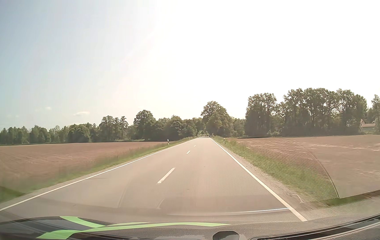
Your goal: Follow the waypoints while adhering to traffic rules and regulations
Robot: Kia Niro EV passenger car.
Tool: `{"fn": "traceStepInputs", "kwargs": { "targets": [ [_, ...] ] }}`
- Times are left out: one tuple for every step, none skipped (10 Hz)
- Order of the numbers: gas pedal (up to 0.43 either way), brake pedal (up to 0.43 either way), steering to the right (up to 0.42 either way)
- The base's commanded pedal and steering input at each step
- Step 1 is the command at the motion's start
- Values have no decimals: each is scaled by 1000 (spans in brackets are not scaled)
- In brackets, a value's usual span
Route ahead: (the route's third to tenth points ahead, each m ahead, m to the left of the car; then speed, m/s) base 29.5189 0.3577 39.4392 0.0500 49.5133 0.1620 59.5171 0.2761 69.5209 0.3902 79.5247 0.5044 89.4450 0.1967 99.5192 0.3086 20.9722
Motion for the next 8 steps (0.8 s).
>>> {"fn": "traceStepInputs", "kwargs": {
  "targets": [
    [0, 0, -1],
    [0, 0, -1],
    [0, 0, -1],
    [8, 0, -1],
    [8, 0, -1],
    [8, 0, -1],
    [20, 0, -1],
    [20, 0, -1]
  ]
}}
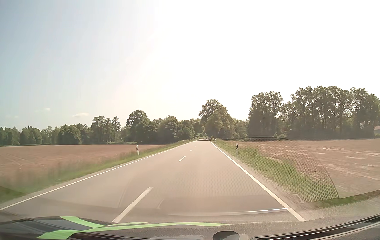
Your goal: Follow the waypoints while adhering to traffic rules and regulations
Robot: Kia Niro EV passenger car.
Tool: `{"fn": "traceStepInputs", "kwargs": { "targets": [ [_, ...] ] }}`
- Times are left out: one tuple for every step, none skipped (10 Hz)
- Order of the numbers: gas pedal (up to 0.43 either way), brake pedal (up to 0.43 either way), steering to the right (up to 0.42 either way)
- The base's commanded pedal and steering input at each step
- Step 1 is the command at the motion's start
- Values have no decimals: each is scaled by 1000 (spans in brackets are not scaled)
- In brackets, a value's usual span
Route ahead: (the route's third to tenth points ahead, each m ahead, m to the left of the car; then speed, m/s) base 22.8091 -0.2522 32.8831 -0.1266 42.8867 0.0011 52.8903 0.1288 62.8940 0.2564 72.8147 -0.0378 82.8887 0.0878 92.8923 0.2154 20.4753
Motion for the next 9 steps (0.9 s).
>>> {"fn": "traceStepInputs", "kwargs": {
  "targets": [
    [20, 0, -1],
    [8, 0, -1],
    [8, 0, -2],
    [8, 0, -2],
    [8, 0, -2],
    [20, 0, -2],
    [39, 0, -2],
    [47, 0, -2],
    [47, 0, -2]
  ]
}}
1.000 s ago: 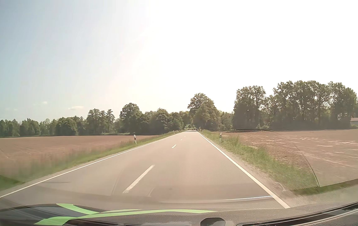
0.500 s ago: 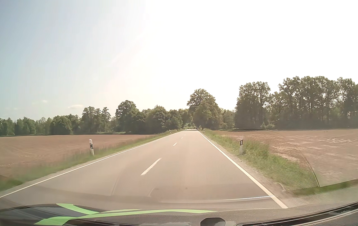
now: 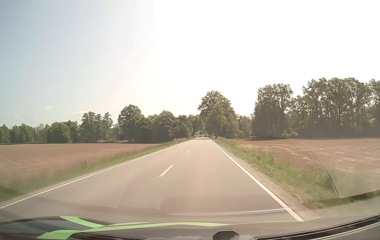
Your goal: Follow the waypoints while adhering to traffic rules and regulations
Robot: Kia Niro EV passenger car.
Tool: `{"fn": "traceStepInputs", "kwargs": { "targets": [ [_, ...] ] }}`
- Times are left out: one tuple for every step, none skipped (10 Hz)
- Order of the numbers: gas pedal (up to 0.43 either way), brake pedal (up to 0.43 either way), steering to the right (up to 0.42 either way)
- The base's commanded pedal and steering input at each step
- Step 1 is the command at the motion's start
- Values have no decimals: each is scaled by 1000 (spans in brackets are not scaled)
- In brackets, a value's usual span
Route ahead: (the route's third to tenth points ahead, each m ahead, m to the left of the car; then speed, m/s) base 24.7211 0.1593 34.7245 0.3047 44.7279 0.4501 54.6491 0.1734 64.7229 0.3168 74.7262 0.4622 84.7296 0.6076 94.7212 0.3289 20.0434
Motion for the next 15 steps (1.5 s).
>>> {"fn": "traceStepInputs", "kwargs": {
  "targets": [
    [59, 0, -4],
    [67, 0, -4],
    [79, 0, -4],
    [87, 0, -4],
    [98, 0, -4],
    [98, 0, -4],
    [98, 0, -4],
    [98, 0, -4],
    [110, 0, -5],
    [110, 0, -5],
    [110, 0, -5],
    [110, 0, -5],
    [110, 0, -5],
    [110, 0, -5],
    [110, 0, -4]
  ]
}}
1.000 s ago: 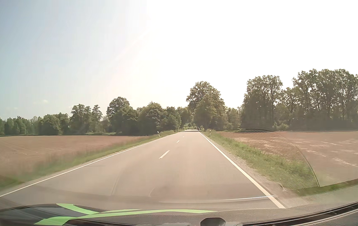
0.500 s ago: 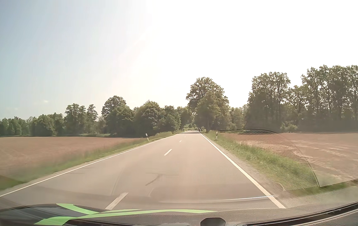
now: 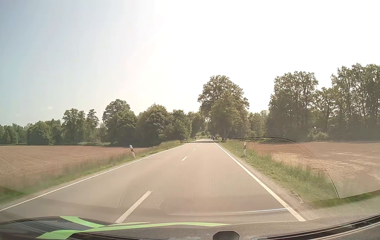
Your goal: Follow the waypoints while adhering to traffic rules and regulations
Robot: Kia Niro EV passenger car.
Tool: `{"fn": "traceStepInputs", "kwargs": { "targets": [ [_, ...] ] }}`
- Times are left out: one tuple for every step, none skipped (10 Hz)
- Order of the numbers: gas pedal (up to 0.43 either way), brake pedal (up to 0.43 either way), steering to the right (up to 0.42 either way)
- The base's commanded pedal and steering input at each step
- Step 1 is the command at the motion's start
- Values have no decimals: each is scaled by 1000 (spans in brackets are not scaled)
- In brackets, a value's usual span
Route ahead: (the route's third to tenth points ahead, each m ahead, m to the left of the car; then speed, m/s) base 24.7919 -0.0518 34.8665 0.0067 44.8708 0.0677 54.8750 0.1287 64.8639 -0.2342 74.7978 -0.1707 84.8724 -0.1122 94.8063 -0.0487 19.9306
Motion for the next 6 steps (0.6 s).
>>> {"fn": "traceStepInputs", "kwargs": {
  "targets": [
    [118, 0, -4],
    [130, 0, -5],
    [138, 0, -5],
    [138, 0, -5],
    [138, 0, -5],
    [138, 0, -5]
  ]
}}
